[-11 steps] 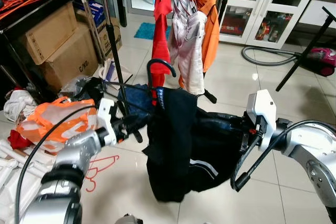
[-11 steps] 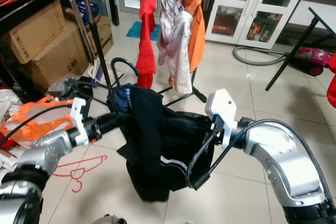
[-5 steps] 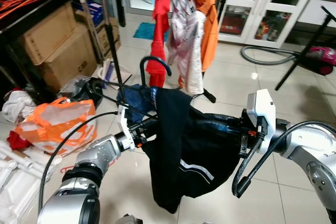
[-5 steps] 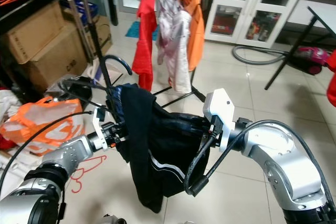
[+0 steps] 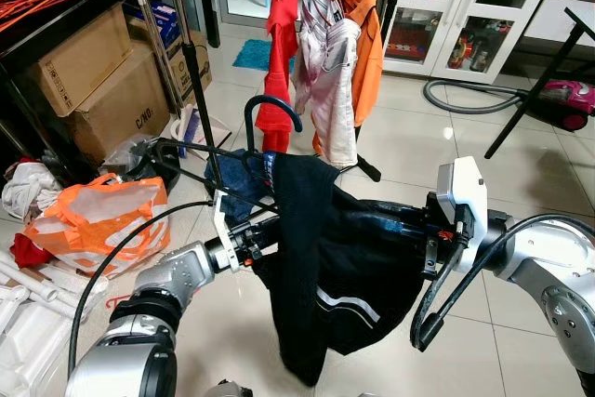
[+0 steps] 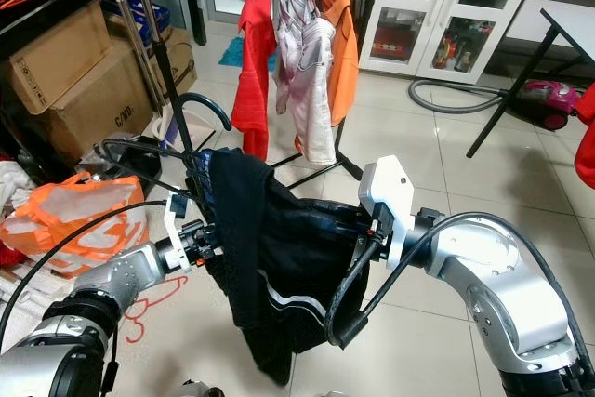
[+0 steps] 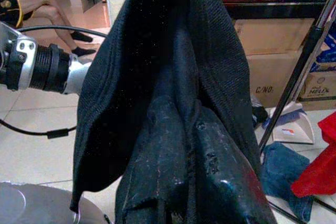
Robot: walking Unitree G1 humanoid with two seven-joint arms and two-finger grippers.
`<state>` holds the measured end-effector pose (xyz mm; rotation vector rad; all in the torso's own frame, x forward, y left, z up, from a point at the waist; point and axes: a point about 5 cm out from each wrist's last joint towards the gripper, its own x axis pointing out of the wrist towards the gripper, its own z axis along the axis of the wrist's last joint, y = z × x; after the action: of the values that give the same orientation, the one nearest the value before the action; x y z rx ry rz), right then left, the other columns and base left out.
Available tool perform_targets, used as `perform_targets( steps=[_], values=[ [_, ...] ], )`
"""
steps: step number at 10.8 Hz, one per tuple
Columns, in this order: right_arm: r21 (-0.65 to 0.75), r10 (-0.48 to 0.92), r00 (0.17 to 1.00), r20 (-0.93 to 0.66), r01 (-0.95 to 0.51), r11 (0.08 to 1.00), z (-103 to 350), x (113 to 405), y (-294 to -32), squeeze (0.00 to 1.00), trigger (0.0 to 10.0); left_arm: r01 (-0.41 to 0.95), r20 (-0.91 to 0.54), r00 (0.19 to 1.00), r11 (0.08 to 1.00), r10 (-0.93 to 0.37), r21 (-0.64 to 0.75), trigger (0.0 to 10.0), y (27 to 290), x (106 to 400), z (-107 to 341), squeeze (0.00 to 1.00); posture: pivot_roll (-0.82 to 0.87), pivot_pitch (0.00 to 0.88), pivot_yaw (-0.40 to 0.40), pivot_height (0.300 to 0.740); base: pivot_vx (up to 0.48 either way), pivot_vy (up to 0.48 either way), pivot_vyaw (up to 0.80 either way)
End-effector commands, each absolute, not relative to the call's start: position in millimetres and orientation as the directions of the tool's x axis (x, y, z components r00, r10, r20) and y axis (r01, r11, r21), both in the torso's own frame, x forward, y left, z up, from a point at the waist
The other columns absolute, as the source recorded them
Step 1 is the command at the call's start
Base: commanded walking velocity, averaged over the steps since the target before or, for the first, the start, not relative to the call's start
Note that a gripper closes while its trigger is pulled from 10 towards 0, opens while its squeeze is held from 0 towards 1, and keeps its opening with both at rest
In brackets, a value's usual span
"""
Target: Hang hanger
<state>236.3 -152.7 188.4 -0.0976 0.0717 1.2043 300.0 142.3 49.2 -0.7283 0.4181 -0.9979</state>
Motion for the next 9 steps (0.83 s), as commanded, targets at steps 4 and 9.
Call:
perform_targets(
  steps=[4,9],
  values=[
    [-0.047,0.931,0.359,-0.065,-0.933,0.356,196.5,238.3,-152.5,0.0,0.0,0.624,0.036,0.476,0.308,-0.879,-0.718,0.0,151.9,294.1,50.0,0.0,-0.14,0.026,0.007,0.74,0.0,0.0,0.0],
    [0.007,0.921,0.388,-0.034,-0.921,0.389,192.0,245.1,-157.6,0.0,0.0,0.6,0.047,0.541,0.346,-0.84,-0.722,0.0,170.2,291.2,50.2,0.0,-0.13,0.01,0.0,0.74,0.0,0.0,0.0]
  ],
)
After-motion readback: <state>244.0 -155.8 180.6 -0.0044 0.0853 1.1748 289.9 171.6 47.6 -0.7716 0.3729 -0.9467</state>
